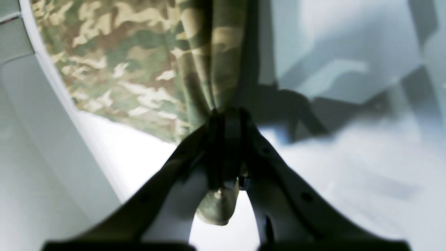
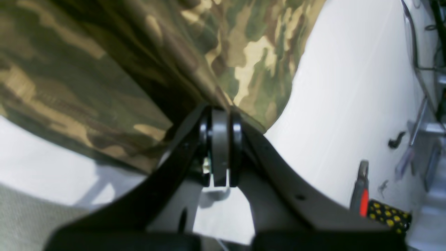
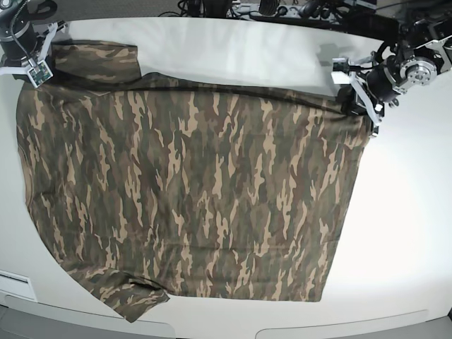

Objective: Fold the T-shirt properly
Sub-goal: 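Lift the grasped shirt corners and pull them away from the hem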

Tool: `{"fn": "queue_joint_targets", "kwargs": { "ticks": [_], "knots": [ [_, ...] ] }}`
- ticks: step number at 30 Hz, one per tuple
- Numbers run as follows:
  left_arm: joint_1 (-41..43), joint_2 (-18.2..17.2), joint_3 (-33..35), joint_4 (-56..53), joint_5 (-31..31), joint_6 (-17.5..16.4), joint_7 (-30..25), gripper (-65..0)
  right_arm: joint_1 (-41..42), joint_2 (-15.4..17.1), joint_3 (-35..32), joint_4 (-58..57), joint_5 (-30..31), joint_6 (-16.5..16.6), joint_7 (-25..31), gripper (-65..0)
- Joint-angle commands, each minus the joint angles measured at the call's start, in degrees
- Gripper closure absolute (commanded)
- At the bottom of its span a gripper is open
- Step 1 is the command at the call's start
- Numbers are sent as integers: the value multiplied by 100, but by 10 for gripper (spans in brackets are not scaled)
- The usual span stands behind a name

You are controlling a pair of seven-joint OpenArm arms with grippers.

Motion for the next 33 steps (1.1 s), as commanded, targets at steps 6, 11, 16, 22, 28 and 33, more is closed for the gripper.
{"fn": "queue_joint_targets", "kwargs": {
  "ticks": [6, 11, 16, 22, 28, 33],
  "knots": [
    [511, -446, -46, 686, 813, 603, 463, 0, -334, 76, 72, 103, -52, -114, -59, 0],
    [981, -546, -46, 955, 1394, 962, 859, 0, -533, 76, 70, 116, -50, -120, -146, 0],
    [1447, -540, -46, 1113, 1967, 1198, 1174, 0, -804, 59, 72, 326, -52, -372, -177, 0],
    [1965, -542, -46, 1311, 2459, 1248, 1554, 0, -1248, 42, 70, 658, -109, -763, -297, 0],
    [2284, -540, -46, 1320, 2938, 1499, 1827, 0, -1604, -83, 70, 658, -579, -1102, -424, 0],
    [2507, -540, -46, 1320, 3193, 1502, 1956, 0, -1738, -511, 70, 658, -662, -955, -503, 0]
  ]
}}
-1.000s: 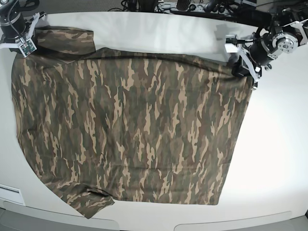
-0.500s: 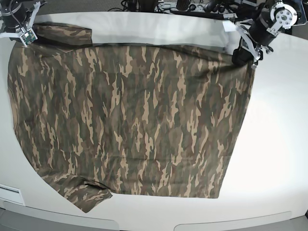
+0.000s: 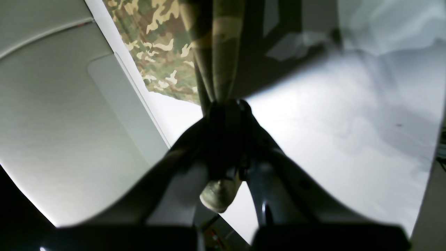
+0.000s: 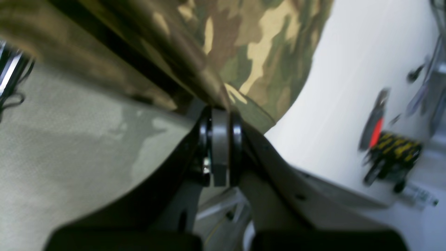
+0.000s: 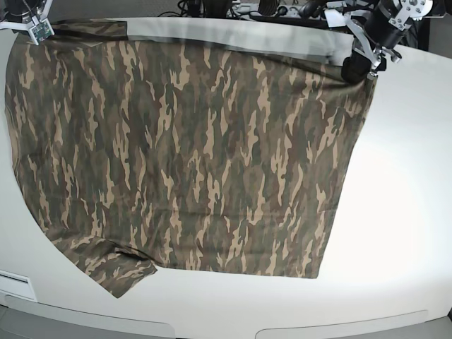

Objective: Fold the T-shirt properly
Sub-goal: 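Lift the grasped shirt corners and pull them away from the hem, then lower the shirt back onto the table and release both grippers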

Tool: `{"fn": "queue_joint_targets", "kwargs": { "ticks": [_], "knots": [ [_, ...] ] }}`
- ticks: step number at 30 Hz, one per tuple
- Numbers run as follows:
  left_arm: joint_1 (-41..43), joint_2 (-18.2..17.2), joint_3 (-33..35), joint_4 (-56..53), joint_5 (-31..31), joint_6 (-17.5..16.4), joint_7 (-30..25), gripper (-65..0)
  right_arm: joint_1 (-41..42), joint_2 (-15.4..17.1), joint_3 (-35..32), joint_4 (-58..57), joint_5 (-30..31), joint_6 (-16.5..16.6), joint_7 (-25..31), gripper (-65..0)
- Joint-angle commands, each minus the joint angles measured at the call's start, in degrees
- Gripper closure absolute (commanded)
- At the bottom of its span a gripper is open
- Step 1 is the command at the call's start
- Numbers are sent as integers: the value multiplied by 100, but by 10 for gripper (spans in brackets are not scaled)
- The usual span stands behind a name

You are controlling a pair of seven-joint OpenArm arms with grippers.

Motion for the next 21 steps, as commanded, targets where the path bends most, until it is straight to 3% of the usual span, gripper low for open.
{"fn": "queue_joint_targets", "kwargs": {
  "ticks": [1, 8, 21],
  "knots": [
    [15, -122, -28, 90, 138, 114, 66, 0, -66, -37, 59, 66, -151, -66, 24, 0],
    [103, -122, -28, 332, 83, 190, 179, 0, -48, -87, 59, 66, -286, -116, 155, 0],
    [1196, -87, -44, 560, 328, 192, 369, 0, 221, -57, 59, 66, -538, -92, 164, 0]
  ]
}}
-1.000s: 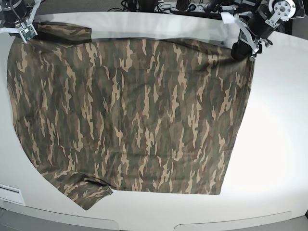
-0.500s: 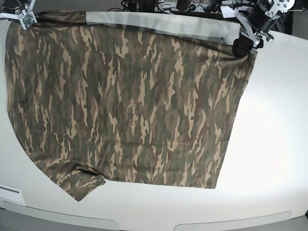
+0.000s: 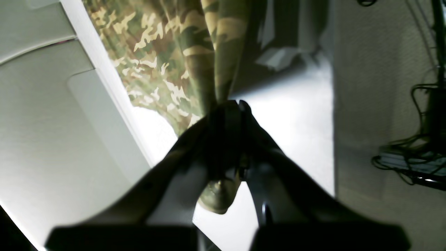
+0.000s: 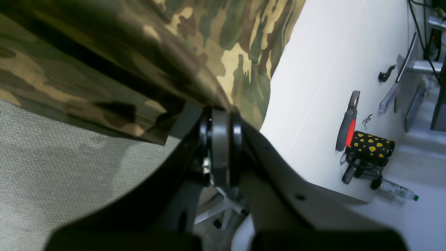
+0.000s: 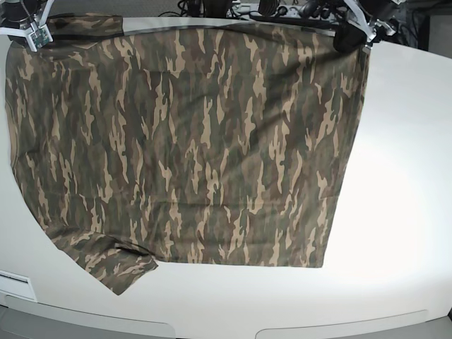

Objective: Fold the T-shirt properly
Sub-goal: 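Lower the shirt back onto the table and release both grippers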

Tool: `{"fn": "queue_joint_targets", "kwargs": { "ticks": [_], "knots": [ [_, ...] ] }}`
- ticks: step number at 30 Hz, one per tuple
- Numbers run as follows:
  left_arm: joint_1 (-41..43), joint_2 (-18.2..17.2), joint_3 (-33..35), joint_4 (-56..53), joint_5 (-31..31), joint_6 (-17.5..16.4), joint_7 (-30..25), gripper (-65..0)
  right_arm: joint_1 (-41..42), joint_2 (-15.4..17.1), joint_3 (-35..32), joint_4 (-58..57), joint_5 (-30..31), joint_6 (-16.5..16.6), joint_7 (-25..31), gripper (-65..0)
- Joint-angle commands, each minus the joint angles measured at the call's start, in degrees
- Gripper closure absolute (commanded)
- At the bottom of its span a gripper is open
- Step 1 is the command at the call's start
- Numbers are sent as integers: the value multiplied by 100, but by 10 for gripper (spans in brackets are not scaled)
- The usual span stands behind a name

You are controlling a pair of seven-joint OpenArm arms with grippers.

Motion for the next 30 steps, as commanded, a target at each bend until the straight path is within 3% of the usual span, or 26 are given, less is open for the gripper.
{"fn": "queue_joint_targets", "kwargs": {
  "ticks": [1, 4, 9, 13, 17, 21, 23, 27, 30],
  "knots": [
    [28, -94, -11, 83, 103, 72, 46, 0, -81, 52, 52, 66, -63, -81, -2, 0],
    [26, -59, -94, 83, 153, 101, 39, 0, -79, 52, 52, 66, -68, -85, 111, 0],
    [26, -48, -848, 83, 498, 673, 42, 0, 258, 55, 52, 66, -101, -251, 240, 0],
    [26, -20, -1617, 83, 345, 931, -50, 0, 879, 116, 55, 66, -103, 50, 308, 0],
    [24, 214, -2188, 83, -584, 920, -691, 0, 1357, 363, 52, 66, -50, 70, 352, 0],
    [22, 555, -2686, 83, -1045, 898, -1377, 0, 1812, 619, 52, 66, 105, 72, 645, 0],
    [-28, 734, -2865, 83, -1298, 896, -1530, 0, 2020, 673, 52, 66, 402, 90, 656, 0],
    [-396, 1001, -2975, 83, -1915, 654, -1558, 0, 2514, 675, 52, 66, 688, 527, 675, 0],
    [-680, 1134, -2975, -175, -2100, 551, -1803, 0, 2787, 675, 52, -114, 697, 525, 673, 0]
  ]
}}
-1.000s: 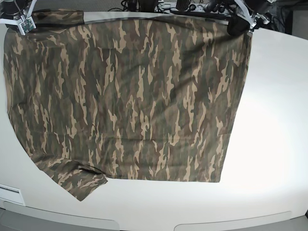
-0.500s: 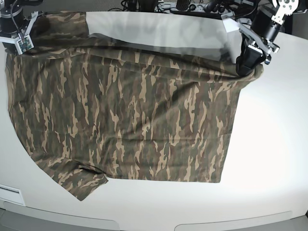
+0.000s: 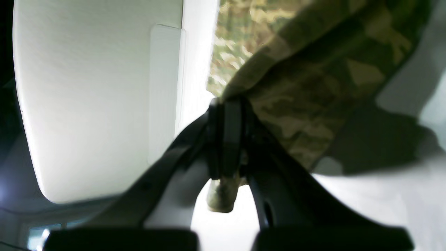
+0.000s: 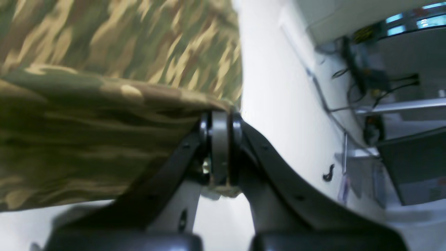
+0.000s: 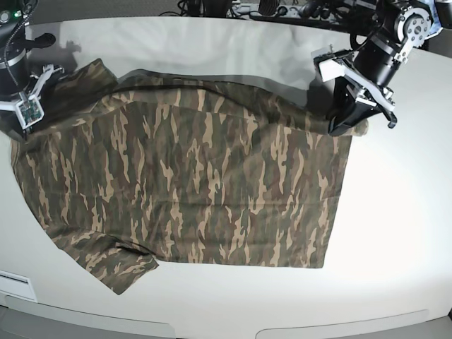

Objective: Fold the T-shirt properly
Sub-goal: 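Lower the shirt back onto the table and release both grippers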

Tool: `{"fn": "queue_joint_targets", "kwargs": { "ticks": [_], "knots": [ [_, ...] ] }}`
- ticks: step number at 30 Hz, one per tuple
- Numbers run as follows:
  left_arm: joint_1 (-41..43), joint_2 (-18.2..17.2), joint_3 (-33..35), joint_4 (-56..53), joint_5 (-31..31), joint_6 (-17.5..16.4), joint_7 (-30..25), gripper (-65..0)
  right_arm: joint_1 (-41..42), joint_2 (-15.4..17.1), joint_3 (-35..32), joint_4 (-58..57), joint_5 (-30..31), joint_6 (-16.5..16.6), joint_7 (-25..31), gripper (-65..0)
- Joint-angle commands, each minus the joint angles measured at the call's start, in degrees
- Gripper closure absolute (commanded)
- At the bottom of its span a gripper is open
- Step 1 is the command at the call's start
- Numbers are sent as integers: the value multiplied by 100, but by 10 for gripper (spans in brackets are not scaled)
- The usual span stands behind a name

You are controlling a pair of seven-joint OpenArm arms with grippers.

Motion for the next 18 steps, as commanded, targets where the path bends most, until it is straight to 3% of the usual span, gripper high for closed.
{"fn": "queue_joint_targets", "kwargs": {
  "ticks": [1, 4, 9, 18],
  "knots": [
    [-131, -28, -44, -111, -28, 59, -26, 0, 42, 87, 57, -76, -61, -70, 37, 0],
    [-457, 192, -42, -590, -286, 35, -315, 0, 247, 87, 57, -422, 17, -57, 83, 0],
    [-881, 496, -42, -1025, -734, -63, -509, 0, 651, 94, 57, -907, 293, 280, 81, 0],
    [-1185, 723, -39, -1226, -1257, -114, -621, 0, 1115, 131, 55, -1604, 861, 743, 81, 0]
  ]
}}
